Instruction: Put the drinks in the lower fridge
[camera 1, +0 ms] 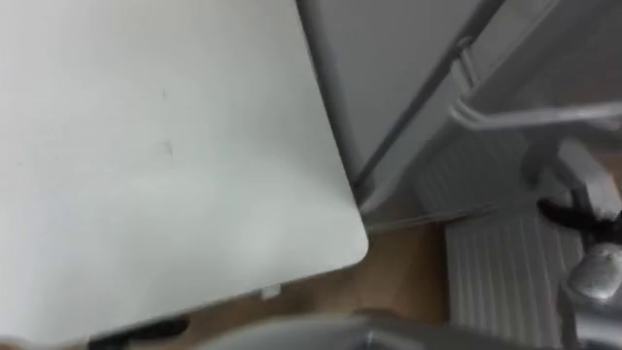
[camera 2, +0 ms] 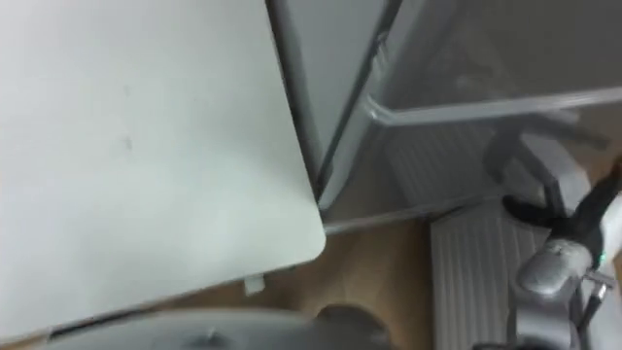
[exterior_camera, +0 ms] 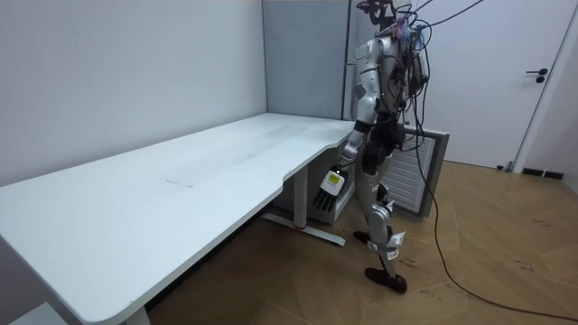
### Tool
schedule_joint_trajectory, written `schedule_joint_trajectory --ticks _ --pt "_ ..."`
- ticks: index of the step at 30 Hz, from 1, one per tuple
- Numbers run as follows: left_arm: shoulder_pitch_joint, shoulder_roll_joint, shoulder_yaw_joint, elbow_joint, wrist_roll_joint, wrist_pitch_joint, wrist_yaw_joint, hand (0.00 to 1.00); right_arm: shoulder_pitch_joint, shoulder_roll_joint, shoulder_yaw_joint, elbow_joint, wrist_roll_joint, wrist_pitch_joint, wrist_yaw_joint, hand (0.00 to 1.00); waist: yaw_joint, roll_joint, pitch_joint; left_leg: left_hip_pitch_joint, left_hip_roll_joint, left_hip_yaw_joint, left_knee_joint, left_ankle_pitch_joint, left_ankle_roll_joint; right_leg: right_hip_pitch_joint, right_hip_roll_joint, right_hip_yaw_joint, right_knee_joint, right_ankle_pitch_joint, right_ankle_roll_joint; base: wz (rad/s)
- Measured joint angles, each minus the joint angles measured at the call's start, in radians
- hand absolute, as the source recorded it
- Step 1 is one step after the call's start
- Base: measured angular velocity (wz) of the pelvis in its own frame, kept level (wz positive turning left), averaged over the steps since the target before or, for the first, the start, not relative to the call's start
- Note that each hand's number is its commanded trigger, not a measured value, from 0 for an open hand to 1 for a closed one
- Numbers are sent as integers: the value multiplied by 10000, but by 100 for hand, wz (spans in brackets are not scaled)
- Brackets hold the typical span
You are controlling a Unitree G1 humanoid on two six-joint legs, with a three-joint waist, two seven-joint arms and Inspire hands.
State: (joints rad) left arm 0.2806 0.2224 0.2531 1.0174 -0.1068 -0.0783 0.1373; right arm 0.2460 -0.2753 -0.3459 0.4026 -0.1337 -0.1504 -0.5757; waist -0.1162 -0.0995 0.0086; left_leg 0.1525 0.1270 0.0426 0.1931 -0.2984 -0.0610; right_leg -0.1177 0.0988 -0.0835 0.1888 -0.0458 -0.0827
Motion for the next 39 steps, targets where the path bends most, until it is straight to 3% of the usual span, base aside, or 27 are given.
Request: schedule_joint_trajectory --ticks 1,2,3,4,5,7,12,16,20,25,29,33,39 --pt "-24 -10 -32 -24 0 -3 -60 0 23 -60 -259 26 8 49 -177 0 -20 -15 6 -39 -31 180 -153 3 -3 49 -14 80 -4 0 0 25" --pt "-37 -12 -36 -103 -3 -73 -142 0 -24 -96 -694 29 18 98 -484 0 -36 -30 16 -269 -24 465 -424 61 1 113 -17 429 -36 -7 14 0" --pt "-27 3 -8 -126 7 -69 -135 0 -51 -106 -890 39 13 93 -659 0 -63 -92 -45 -455 -20 885 -328 112 154 123 -43 542 -28 -52 157 -4" --pt "-20 -2 -5 -132 19 -23 -114 0 -39 -109 -1011 37 8 85 -673 0 -88 -67 -75 -442 -55 968 -294 151 204 129 -67 508 -19 -70 195 0" --pt "-13 -14 13 -142 42 71 -115 0 -4 -111 -1335 30 14 82 -704 0 -80 -127 -135 -420 -181 979 -305 209 302 154 -127 503 -13 -137 302 0" --pt "87 -19 9 -147 99 117 -211 0 -7 -144 -1776 15 35 82 -917 0 20 -174 -144 -387 -361 1026 -309 236 347 178 -169 500 -17 -160 346 -3" --pt "446 -19 54 -196 4 380 -428 0 65 -453 -2176 127 115 107 -1119 0 -33 -192 -147 -378 -452 1075 -302 271 409 186 -277 501 49 -157 406 3" --pt "529 -33 95 -266 0 468 -594 0 23 -580 -2276 1149 878 223 -999 0 -110 -236 -127 -365 -493 976 -259 272 417 214 -329 494 209 -269 454 12" --pt "631 -177 445 -265 131 600 -856 0 120 -716 -2645 2757 1832 495 -441 0 -171 -117 -157 -379 -494 930 -271 293 417 209 -349 502 191 -258 428 0" --pt "637 -177 852 -351 32 643 -890 0 204 -767 -2680 4976 3601 833 483 0 -213 -154 -181 -320 -492 919 -298 302 410 208 -387 503 328 -331 411 0" --pt "636 -170 966 -354 173 678 -1118 0 244 -771 -3100 6229 5052 1202 1553 0 -261 -167 -156 -197 -518 897 -389 290 428 306 -352 487 324 -414 456 1" --pt "639 -116 1113 -360 302 819 -1277 0 302 -780 -3101 7257 6119 1306 2438 0 -194 -281 -123 -165 -514 889 -433 289 428 316 -336 501 337 -445 455 0" --pt "619 8 1183 -84 323 1022 -1488 0 428 -818 -3095 8078 6423 1261 3689 0 -169 -195 -173 -182 -484 860 -464 258 439 344 -332 446 236 -450 459 0"
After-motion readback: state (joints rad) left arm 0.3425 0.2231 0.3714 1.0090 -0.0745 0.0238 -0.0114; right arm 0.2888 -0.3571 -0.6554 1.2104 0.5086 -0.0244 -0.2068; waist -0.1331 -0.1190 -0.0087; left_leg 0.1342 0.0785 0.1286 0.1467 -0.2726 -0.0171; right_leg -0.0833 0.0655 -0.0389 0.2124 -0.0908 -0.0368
